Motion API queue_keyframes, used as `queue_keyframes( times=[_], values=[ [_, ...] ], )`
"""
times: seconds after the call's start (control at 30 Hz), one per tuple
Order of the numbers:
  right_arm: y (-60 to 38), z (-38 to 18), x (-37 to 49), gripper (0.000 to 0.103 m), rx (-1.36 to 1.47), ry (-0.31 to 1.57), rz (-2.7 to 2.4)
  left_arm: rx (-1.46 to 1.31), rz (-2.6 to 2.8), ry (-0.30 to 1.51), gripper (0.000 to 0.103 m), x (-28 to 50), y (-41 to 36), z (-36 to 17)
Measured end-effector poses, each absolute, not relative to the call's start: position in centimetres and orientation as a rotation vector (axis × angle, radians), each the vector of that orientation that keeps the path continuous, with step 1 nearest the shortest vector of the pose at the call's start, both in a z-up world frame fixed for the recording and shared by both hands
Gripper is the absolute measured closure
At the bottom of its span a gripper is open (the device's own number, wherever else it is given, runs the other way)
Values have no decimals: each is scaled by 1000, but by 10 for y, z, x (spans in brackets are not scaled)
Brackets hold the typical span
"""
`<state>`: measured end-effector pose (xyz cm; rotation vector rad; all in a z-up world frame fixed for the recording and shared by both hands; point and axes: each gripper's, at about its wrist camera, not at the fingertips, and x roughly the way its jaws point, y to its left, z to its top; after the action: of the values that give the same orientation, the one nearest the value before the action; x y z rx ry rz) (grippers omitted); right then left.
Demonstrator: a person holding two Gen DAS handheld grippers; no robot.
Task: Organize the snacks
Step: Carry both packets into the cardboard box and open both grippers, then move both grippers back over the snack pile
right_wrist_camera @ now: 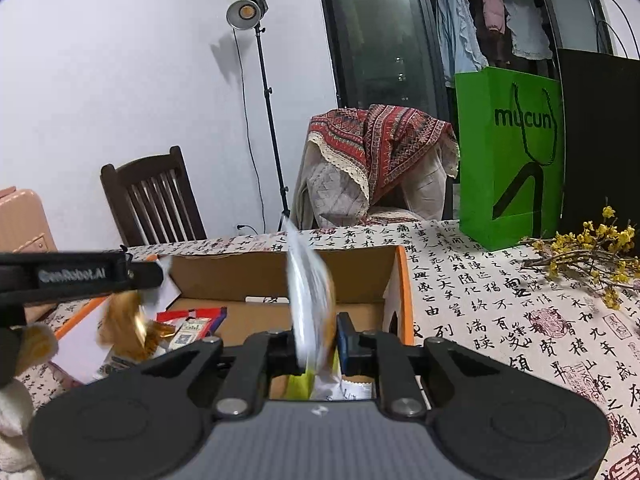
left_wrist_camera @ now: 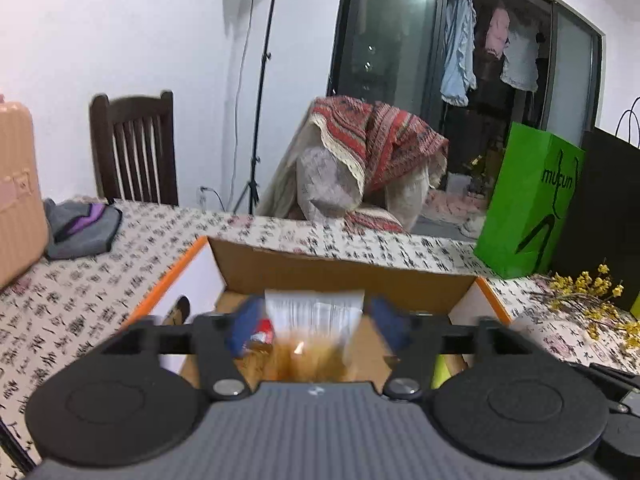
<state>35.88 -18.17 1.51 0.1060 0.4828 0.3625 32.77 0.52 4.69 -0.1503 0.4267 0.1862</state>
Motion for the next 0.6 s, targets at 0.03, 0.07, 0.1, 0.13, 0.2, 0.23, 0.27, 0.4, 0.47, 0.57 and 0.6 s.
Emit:
queue_keyframes(
  times=[0.03, 0.07, 0.1, 0.13, 0.2, 0.23, 0.27, 0.4, 0.47, 0.57, 0.6],
  values=[
    [-182, 15, 359, 68, 110, 488, 365, -150, 192, 414, 8, 326, 4, 48],
    [-183, 14, 360, 47, 116, 491, 364, -155, 195, 400, 4, 324, 4, 50],
    [-184, 14, 359, 29, 120, 488, 362, -158, 198, 388, 1, 322, 4, 52],
    [-186, 15, 358, 22, 126, 480, 360, -160, 201, 382, 0, 320, 4, 54],
    [-188, 17, 355, 10, 140, 470, 364, -166, 202, 384, 0, 319, 4, 57],
    [-190, 20, 354, 9, 153, 468, 366, -171, 201, 389, 0, 319, 4, 58],
    [-190, 20, 354, 4, 153, 468, 366, -173, 201, 397, 0, 319, 4, 59],
    [-193, 26, 351, 0, 152, 463, 351, -165, 218, 416, 0, 314, 3, 60],
    [-196, 32, 348, 0, 151, 455, 343, -174, 222, 415, 0, 308, 5, 63],
    [-197, 38, 344, 0, 140, 450, 334, -190, 225, 418, 0, 300, 9, 69],
    [-197, 41, 340, 0, 130, 445, 332, -193, 224, 418, 0, 296, 10, 72]
  ],
)
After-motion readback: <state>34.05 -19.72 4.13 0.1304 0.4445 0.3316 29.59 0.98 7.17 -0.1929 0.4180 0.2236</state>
